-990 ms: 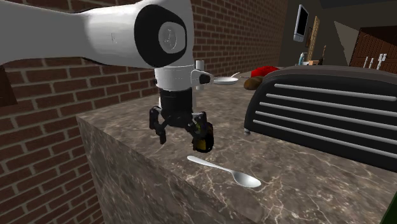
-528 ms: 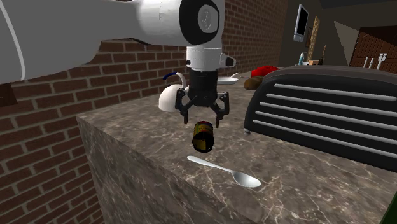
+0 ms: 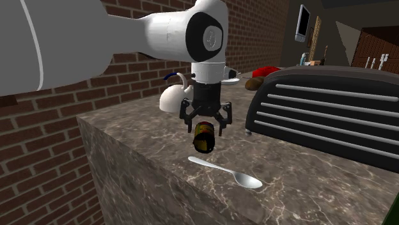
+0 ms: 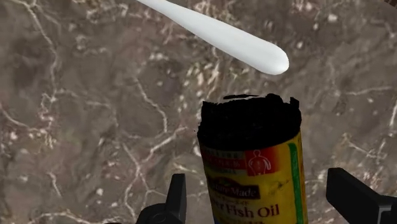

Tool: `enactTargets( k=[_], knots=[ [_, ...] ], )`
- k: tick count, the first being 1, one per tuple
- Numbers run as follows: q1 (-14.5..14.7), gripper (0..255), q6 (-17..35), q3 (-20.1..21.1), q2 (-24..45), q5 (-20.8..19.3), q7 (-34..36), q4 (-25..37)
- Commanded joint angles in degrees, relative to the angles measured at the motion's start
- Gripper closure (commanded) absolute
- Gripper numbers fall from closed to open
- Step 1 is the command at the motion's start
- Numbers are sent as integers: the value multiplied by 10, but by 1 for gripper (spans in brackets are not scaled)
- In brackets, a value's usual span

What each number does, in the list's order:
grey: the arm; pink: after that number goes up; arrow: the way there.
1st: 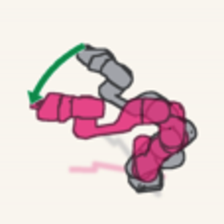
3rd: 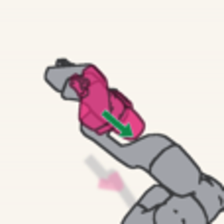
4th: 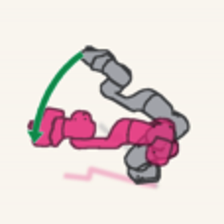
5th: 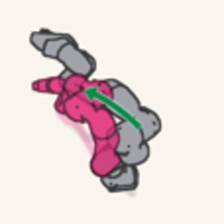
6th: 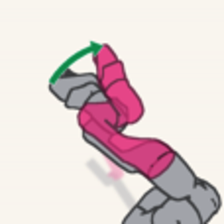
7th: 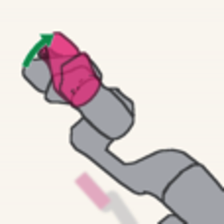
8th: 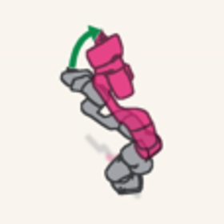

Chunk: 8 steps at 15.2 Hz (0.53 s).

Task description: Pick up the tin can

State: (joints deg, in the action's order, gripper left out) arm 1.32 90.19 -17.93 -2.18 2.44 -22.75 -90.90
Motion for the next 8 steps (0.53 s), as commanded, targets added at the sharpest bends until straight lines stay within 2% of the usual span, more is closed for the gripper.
enactTargets(
  k=[1,2,3,8],
  knots=[
    [0,0,7,0,-3,-1,0,-10],
    [0,0,7,0,-3,-1,0,-10],
    [0,255,8,0,-3,-1,0,-10],
    [0,255,8,0,-4,-1,0,-11]
  ],
)
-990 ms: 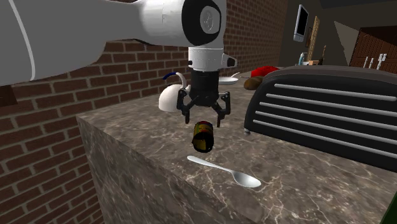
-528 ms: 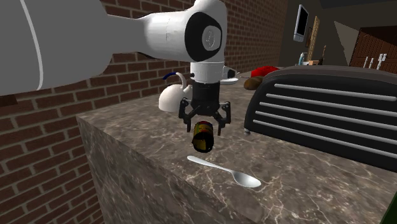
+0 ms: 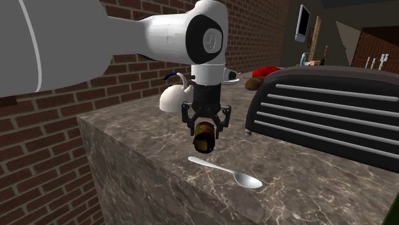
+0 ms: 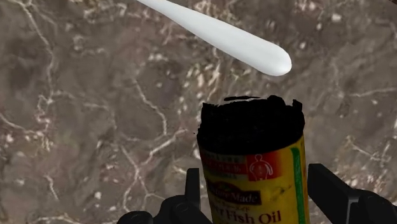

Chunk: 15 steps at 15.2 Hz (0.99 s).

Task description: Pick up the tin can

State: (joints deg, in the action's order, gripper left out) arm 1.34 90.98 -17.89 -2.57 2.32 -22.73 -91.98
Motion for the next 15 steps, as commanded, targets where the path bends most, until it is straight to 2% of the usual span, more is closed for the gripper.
enactTargets(
  k=[1,4,15],
  knots=[
    [0,255,0,0,0,0,0,0],
    [0,255,0,0,1,0,0,1],
    [-5,255,-97,-5,39,13,-4,133]
  ],
)
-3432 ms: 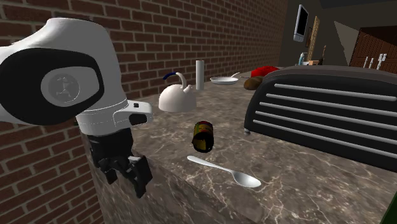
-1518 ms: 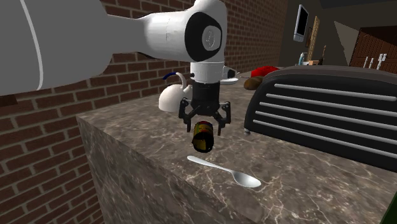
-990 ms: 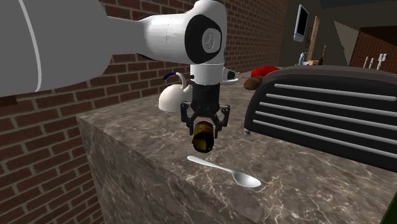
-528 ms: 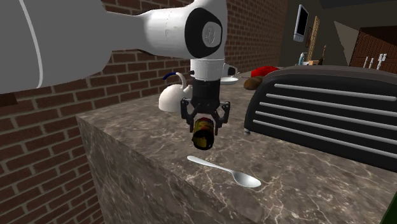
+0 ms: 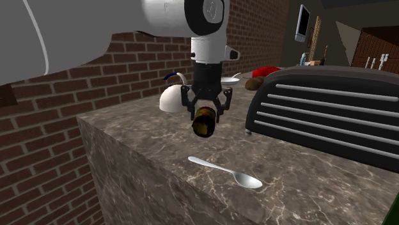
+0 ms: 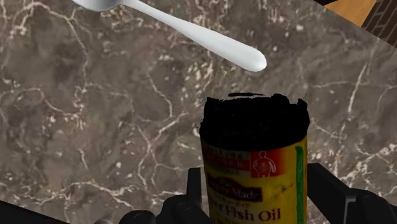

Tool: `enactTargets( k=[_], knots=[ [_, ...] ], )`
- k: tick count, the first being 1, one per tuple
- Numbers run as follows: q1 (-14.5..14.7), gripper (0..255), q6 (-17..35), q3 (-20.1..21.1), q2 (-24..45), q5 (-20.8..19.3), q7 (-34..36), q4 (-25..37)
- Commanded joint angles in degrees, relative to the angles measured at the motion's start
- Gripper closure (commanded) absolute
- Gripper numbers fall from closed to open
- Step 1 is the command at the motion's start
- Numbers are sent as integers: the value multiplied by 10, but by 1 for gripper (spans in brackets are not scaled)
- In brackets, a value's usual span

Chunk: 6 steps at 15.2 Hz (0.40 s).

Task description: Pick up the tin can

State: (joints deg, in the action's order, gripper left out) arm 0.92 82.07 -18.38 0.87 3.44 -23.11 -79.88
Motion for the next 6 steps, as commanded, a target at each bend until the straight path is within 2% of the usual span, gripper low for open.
enactTargets(
  k=[1,4,6],
  knots=[
    [-1,255,-18,-1,9,3,-1,27],
    [-5,255,-48,-4,26,9,-3,72],
    [-5,255,-49,-4,27,10,-3,74]
  ],
)
